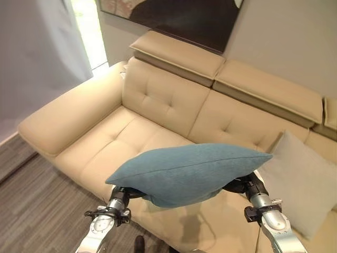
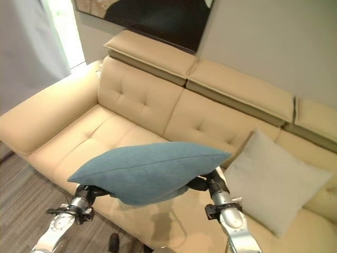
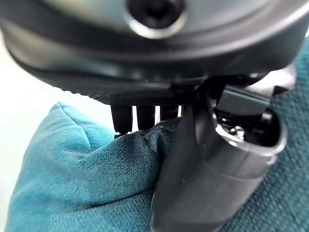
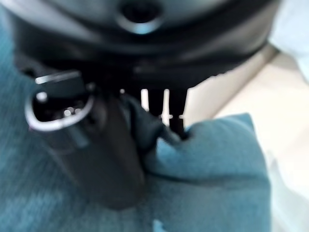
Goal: Pick up all the scattered cushions and arrange them neatly on the sofa.
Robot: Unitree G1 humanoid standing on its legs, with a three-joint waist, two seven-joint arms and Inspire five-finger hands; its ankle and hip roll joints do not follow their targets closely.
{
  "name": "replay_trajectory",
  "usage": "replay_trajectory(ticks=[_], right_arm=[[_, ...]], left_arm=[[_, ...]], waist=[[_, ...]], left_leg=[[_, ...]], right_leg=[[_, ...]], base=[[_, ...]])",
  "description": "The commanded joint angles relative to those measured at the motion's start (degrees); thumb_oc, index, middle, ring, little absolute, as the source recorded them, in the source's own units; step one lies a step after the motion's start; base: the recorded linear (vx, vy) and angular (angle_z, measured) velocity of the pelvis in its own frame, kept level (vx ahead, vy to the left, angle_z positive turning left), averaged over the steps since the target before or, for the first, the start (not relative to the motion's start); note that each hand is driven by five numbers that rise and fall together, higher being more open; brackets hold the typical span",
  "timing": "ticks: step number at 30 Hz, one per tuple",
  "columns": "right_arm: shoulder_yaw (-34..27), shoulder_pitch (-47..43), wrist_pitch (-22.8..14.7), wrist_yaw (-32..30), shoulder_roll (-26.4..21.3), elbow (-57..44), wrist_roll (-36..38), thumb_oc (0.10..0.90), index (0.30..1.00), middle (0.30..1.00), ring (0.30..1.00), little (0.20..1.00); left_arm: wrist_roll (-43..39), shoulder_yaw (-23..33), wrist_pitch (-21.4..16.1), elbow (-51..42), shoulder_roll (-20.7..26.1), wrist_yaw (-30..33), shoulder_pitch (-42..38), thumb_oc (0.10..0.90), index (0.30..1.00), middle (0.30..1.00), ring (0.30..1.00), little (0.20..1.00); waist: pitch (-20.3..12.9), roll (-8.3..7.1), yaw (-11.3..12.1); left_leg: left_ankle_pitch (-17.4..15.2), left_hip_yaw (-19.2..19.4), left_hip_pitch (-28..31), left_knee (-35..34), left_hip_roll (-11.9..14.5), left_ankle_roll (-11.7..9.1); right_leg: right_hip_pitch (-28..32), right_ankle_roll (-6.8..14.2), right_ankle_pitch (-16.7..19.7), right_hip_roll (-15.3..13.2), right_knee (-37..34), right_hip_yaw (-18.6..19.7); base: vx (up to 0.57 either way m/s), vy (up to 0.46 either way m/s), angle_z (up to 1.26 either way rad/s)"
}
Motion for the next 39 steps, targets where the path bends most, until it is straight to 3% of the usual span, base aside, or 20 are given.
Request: replay_trajectory(ticks=[1,2,3,5,7,8,11,12,15,16,17,18,19,22,23,27,28,33,35,39], right_arm=[[1.40,-8.27,-6.88,0.61,3.50,-5.59,0.78,0.400,0.300,0.300,0.300,0.300],[1.77,-8.24,-6.77,0.87,3.80,-5.39,0.78,0.400,0.300,0.300,0.300,0.300],[1.80,-8.22,-6.76,0.87,3.79,-5.41,0.78,0.400,0.300,0.300,0.300,0.300],[2.19,-8.17,-6.73,1.60,3.44,-4.85,1.13,0.400,0.300,0.300,0.300,0.300],[2.42,-7.99,-6.82,1.82,3.09,-4.26,1.67,0.400,0.300,0.300,0.300,0.300],[2.22,-7.71,-6.67,1.68,2.91,-4.25,1.75,0.400,0.300,0.300,0.300,0.300],[1.22,-6.20,-7.13,1.68,2.66,-4.46,1.40,0.400,0.300,0.300,0.300,0.300],[0.41,-5.74,-7.33,0.95,2.17,-4.93,1.12,0.400,0.300,0.300,0.300,0.300],[-0.77,-4.22,-7.33,1.12,1.52,-5.49,1.34,0.400,0.300,0.300,0.300,0.300],[-0.82,-3.95,-7.34,1.04,1.32,-5.27,1.72,0.400,0.300,0.300,0.300,0.300],[-0.95,-3.70,-7.23,0.89,1.08,-4.97,1.83,0.400,0.300,0.300,0.300,0.300],[-0.99,-3.71,-7.23,0.89,1.09,-4.97,1.84,0.400,0.300,0.300,0.300,0.300],[-0.92,-3.28,-6.85,0.68,1.04,-4.47,2.10,0.400,0.300,0.300,0.300,0.300],[-1.07,-2.93,-6.63,0.56,0.91,-4.28,2.24,0.400,0.300,0.300,0.300,0.300],[-1.35,-2.86,-6.50,0.43,0.55,-3.81,1.83,0.400,0.300,0.300,0.300,0.300],[-1.74,-2.63,-6.42,-0.07,0.55,-3.20,2.01,0.400,0.300,0.300,0.300,0.300],[-1.71,-2.75,-6.50,-0.21,0.14,-2.72,1.36,0.400,0.300,0.300,0.300,0.300],[-2.23,-2.19,-6.15,0.17,0.32,-2.64,1.41,0.400,0.300,0.300,0.300,0.300],[-1.90,-2.83,-5.88,0.61,1.03,-2.46,1.16,0.400,0.300,0.300,0.300,0.300],[-0.44,-5.07,-5.75,0.79,2.22,-1.95,0.72,0.400,0.300,0.300,0.300,0.300]], left_arm=[[-0.25,-0.55,-8.27,-11.95,-0.32,-1.98,-5.34,0.400,0.300,0.300,0.300,0.300],[-0.26,-0.34,-8.20,-11.83,-0.47,-2.03,-4.90,0.400,0.300,0.300,0.300,0.300],[-0.27,-0.33,-8.21,-11.83,-0.48,-2.04,-4.87,0.400,0.300,0.300,0.300,0.300],[0.01,-0.10,-7.88,-11.72,-1.10,-2.51,-3.83,0.400,0.300,0.300,0.300,0.300],[-0.02,-0.15,-7.70,-11.67,-1.49,-2.63,-3.58,0.400,0.300,0.300,0.300,0.300],[-0.06,-0.12,-7.80,-11.80,-1.66,-2.96,-3.62,0.400,0.300,0.300,0.300,0.300],[0.56,-0.89,-7.16,-11.40,-3.20,-3.64,-3.65,0.400,0.300,0.300,0.300,0.300],[0.03,-0.87,-7.59,-11.13,-3.36,-4.07,-4.08,0.400,0.300,0.300,0.300,0.300],[0.52,-1.45,-7.36,-11.74,-3.11,-5.40,-3.88,0.400,0.300,0.300,0.300,0.300],[0.58,-1.43,-7.25,-11.75,-3.03,-5.40,-3.70,0.400,0.300,0.300,0.300,0.300],[0.47,-1.48,-7.16,-11.57,-3.13,-5.26,-3.75,0.400,0.300,0.300,0.300,0.300],[0.46,-1.50,-7.16,-11.55,-3.12,-5.26,-3.79,0.400,0.300,0.300,0.300,0.300],[0.47,-1.42,-6.98,-11.39,-3.31,-4.99,-3.73,0.400,0.300,0.300,0.300,0.300],[0.36,-1.09,-6.88,-11.43,-3.21,-4.97,-3.49,0.400,0.300,0.300,0.300,0.300],[0.11,-1.05,-6.90,-11.71,-3.13,-5.12,-3.22,0.400,0.300,0.300,0.300,0.300],[-0.96,-1.34,-7.28,-11.63,-3.40,-4.22,-3.29,0.400,0.300,0.300,0.300,0.300],[-0.62,-1.35,-7.49,-11.90,-3.43,-3.58,-3.26,0.400,0.300,0.300,0.300,0.300],[-1.38,-1.72,-7.70,-12.42,-3.29,-4.04,-3.07,0.400,0.300,0.300,0.300,0.300],[-1.34,-1.09,-7.58,-12.72,-2.73,-4.02,-2.87,0.400,0.300,0.300,0.300,0.300],[-1.28,0.52,-7.94,-12.49,-1.93,-2.92,-2.75,0.400,0.300,0.300,0.300,0.300]], waist=[[-2.30,-2.00,1.87],[-2.51,-1.89,1.72],[-2.44,-1.88,1.64],[-3.20,-2.13,1.18],[-3.34,-2.26,1.07],[-3.34,-2.27,0.96],[-3.69,-2.61,0.21],[-3.94,-2.56,0.23],[-4.05,-2.60,-0.80],[-3.74,-3.06,-0.76],[-3.12,-3.61,-0.44],[-3.13,-3.49,-0.46],[-2.53,-4.71,0.02],[-2.86,-5.33,0.28],[-3.19,-5.51,0.23],[-3.77,-4.98,0.30],[-3.38,-4.12,0.96],[-3.89,-3.14,0.63],[-4.07,-2.84,0.71],[-3.66,-2.61,2.06]], left_leg=[[-10.93,0.78,2.26,4.26,3.20,-1.82],[-11.06,1.64,3.20,3.59,2.74,-1.61],[-11.08,1.57,3.38,3.48,2.74,-1.62],[-11.89,2.53,5.47,2.42,0.76,-1.15],[-12.76,2.77,6.55,1.94,-0.54,-0.82],[-13.34,2.13,6.56,2.57,-0.92,-0.61],[-13.93,1.72,6.59,3.88,-1.58,-0.90],[-14.10,2.57,6.41,5.83,-1.64,-1.81],[-11.71,3.51,3.80,17.87,0.52,-5.41],[-9.49,3.42,1.86,23.07,1.02,-6.26],[-7.72,3.15,-0.98,28.64,1.42,-6.71],[-7.93,3.05,-1.40,29.26,1.60,-6.78],[-6.65,2.83,-4.93,33.85,3.06,-5.69],[-8.35,2.61,-7.35,33.74,5.23,-4.51],[-8.68,1.66,-7.18,29.74,7.78,-4.38],[-7.29,-1.42,-6.64,20.42,10.86,-5.73],[-6.67,-4.80,-4.88,14.34,10.13,-6.75],[-8.82,-5.65,-2.94,15.12,9.25,-7.94],[-11.93,-3.26,-1.39,14.89,8.18,-6.62],[-13.40,1.18,0.87,13.78,7.69,-4.84]], right_leg=[[-3.41,2.30,7.28,-5.05,2.73,-10.03],[-3.91,1.68,6.61,-4.91,2.24,-13.31],[-3.77,1.67,6.49,-4.92,2.30,-13.40],[-4.91,0.48,5.38,-0.83,-1.92,-16.54],[-6.02,-0.57,5.57,0.56,-5.14,-19.61],[-4.67,-0.69,5.04,0.22,-6.95,-20.15],[-3.36,-1.97,5.15,1.90,-8.40,-15.99],[-1.88,-2.19,5.74,0.67,-10.46,-17.47],[0.75,-3.97,5.49,0.93,-11.88,-16.98],[1.67,-4.51,5.36,0.82,-12.20,-16.18],[2.23,-5.10,5.36,0.57,-12.27,-15.61],[2.10,-5.15,5.39,0.73,-12.24,-15.69],[2.98,-5.70,5.40,-0.04,-12.58,-14.38],[3.75,-5.17,5.41,-0.75,-13.46,-12.99],[4.20,-4.48,5.41,-1.51,-13.98,-12.01],[4.97,-3.41,4.71,-2.62,-14.50,-10.78],[6.01,-2.95,3.92,-2.83,-14.63,-9.74],[6.65,-2.24,3.23,-4.17,-13.34,-8.26],[6.80,-0.88,3.61,-5.76,-12.04,-6.89],[4.12,1.87,6.11,-7.01,-8.47,-5.22]], base=[[0.09,0.204,-1.09],[0.08,0.137,-0.80],[0.11,0.133,-0.57],[0.19,0.149,-0.40],[0.21,0.097,-0.43],[0.18,0.027,-0.39],[0.13,-0.014,0.03],[0.13,-0.040,0.40],[0.14,-0.052,0.30],[0.10,-0.043,0.09],[0.04,-0.026,-0.03],[0.04,-0.005,-0.15],[0.03,0.007,-0.28],[0.13,0.081,-0.36],[0.11,0.089,-0.27],[0.18,0.203,-0.31],[0.19,0.253,-0.23],[0.17,0.257,-0.38],[0.14,0.279,-0.31],[0.05,0.256,-0.70]])
